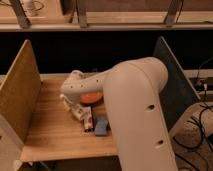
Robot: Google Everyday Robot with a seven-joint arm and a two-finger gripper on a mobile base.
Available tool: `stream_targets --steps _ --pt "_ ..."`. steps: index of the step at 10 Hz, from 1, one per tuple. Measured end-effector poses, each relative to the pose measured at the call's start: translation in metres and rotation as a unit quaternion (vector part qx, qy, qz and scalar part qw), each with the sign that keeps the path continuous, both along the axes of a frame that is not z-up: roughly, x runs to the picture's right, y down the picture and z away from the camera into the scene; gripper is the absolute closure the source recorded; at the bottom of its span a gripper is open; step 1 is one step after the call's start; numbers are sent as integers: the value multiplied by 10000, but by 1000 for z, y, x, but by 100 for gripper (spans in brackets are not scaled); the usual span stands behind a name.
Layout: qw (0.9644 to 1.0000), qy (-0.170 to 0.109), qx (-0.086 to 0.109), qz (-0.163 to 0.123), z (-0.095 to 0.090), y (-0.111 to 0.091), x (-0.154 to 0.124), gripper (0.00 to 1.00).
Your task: Place the bottle in the ceramic bowl
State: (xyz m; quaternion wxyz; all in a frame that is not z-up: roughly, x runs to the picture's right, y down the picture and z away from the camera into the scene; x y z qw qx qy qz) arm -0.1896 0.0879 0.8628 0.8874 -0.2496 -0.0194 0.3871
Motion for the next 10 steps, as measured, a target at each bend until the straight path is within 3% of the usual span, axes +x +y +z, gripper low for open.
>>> stream_targets --steps 2,4,5,10 --pt "9986 4 526 30 3 -28 20 100" --pt "9961 -104 867 113 3 -47 29 100" --pt "9943 -164 1012 283 1 -58 37 100" --pt "9931 -136 1104 374 4 -66 41 100"
